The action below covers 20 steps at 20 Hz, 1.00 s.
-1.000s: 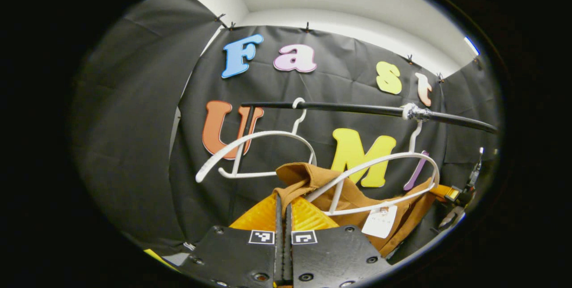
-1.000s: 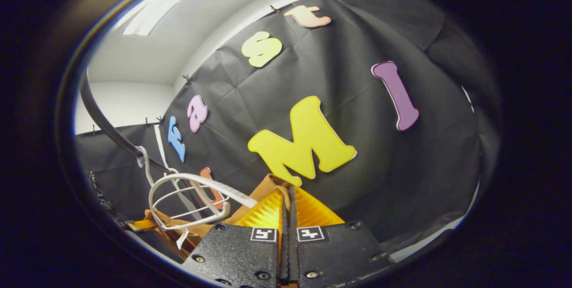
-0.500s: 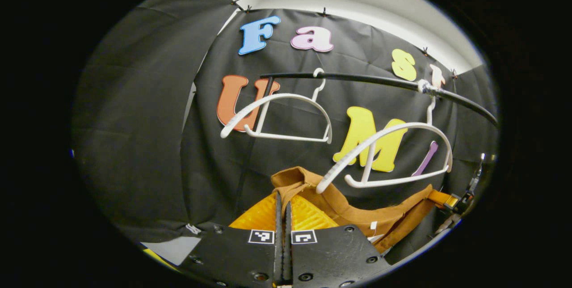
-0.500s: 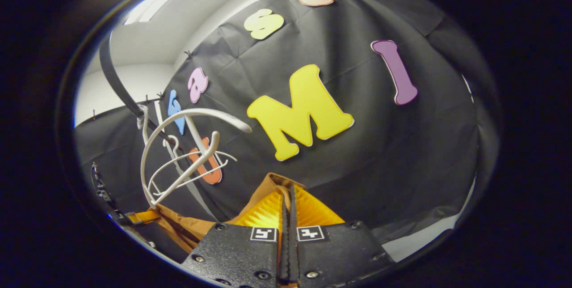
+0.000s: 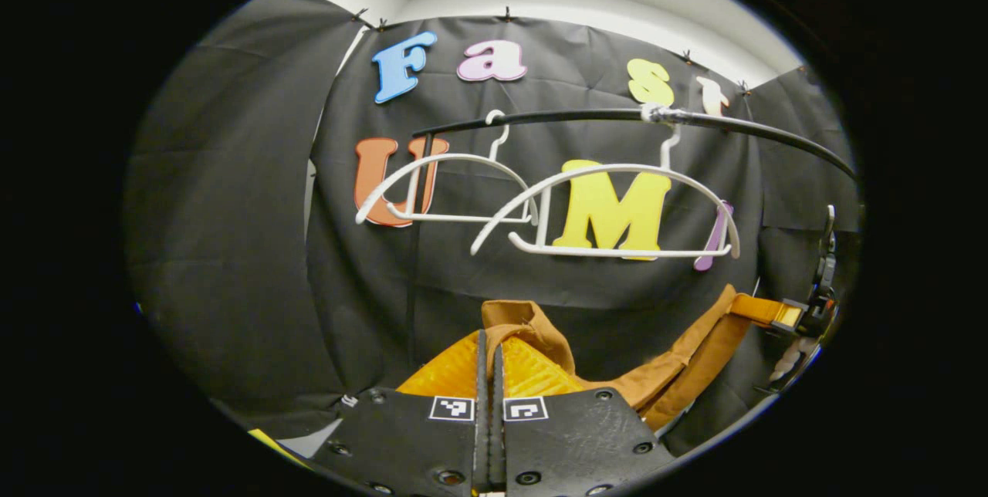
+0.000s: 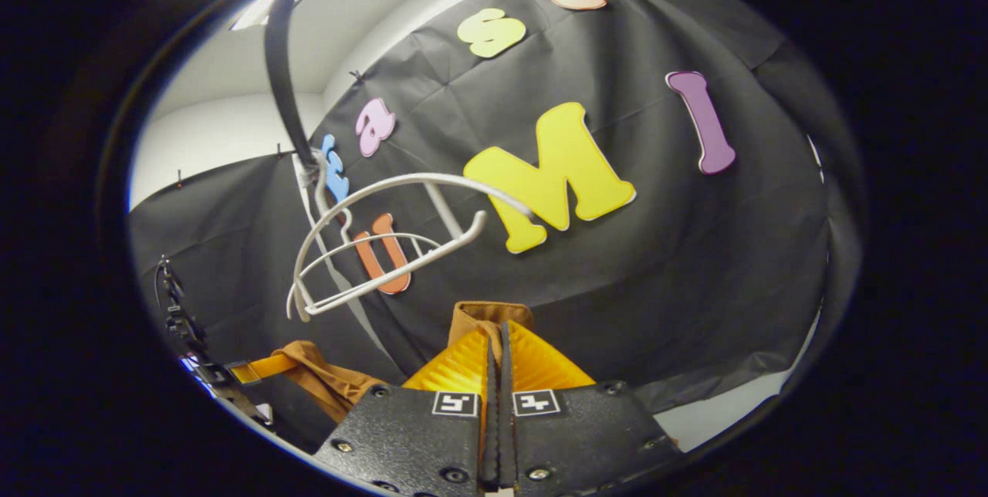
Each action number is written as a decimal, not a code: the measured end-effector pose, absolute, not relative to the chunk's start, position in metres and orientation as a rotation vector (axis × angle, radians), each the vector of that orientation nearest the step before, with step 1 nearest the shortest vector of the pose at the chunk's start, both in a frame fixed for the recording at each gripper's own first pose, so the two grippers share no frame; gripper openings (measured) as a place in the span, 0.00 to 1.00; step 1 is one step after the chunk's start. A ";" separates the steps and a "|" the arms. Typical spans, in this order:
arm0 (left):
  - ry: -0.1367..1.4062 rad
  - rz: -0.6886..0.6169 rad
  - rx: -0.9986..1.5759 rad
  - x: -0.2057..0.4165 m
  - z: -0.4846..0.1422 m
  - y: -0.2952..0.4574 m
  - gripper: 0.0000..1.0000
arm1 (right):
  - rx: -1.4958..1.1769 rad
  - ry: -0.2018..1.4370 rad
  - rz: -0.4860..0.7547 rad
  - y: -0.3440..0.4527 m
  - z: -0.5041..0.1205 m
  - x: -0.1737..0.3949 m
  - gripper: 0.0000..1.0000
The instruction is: Grasp the clothes on the hanger with both hands and then place them into the laundry hamper below.
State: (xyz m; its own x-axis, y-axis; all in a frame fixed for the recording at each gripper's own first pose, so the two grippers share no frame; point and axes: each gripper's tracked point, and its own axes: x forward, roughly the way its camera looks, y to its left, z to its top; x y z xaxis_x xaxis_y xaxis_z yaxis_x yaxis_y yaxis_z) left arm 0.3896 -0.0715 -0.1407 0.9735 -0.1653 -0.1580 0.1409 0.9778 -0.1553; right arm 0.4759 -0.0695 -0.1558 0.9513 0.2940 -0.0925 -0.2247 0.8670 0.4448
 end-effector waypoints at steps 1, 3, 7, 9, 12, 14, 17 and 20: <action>0.164 -0.174 -0.141 0.384 -0.136 -0.077 0.00 | 0.433 0.158 0.284 -0.060 -0.151 0.468 0.04; 0.153 -0.211 -0.132 0.377 -0.125 -0.088 0.00 | 0.422 0.157 0.315 -0.037 -0.143 0.451 0.04; 0.150 -0.280 -0.134 0.350 -0.115 -0.104 0.00 | 0.431 0.163 0.385 0.015 -0.126 0.419 0.04; 0.162 -0.302 -0.119 0.340 -0.113 -0.108 0.00 | 0.431 0.166 0.416 0.040 -0.125 0.403 0.04; 0.186 -0.334 -0.092 0.325 -0.124 -0.112 0.00 | 0.418 0.194 0.465 0.076 -0.134 0.387 0.04; 0.202 -0.350 -0.097 0.315 -0.129 -0.111 0.00 | 0.433 0.224 0.491 0.098 -0.140 0.377 0.04; 0.215 -0.349 -0.099 0.303 -0.136 -0.098 0.00 | 0.461 0.277 0.522 0.132 -0.143 0.364 0.04; 0.201 -0.337 -0.102 0.291 -0.130 -0.077 0.00 | 0.440 0.298 0.574 0.170 -0.133 0.351 0.03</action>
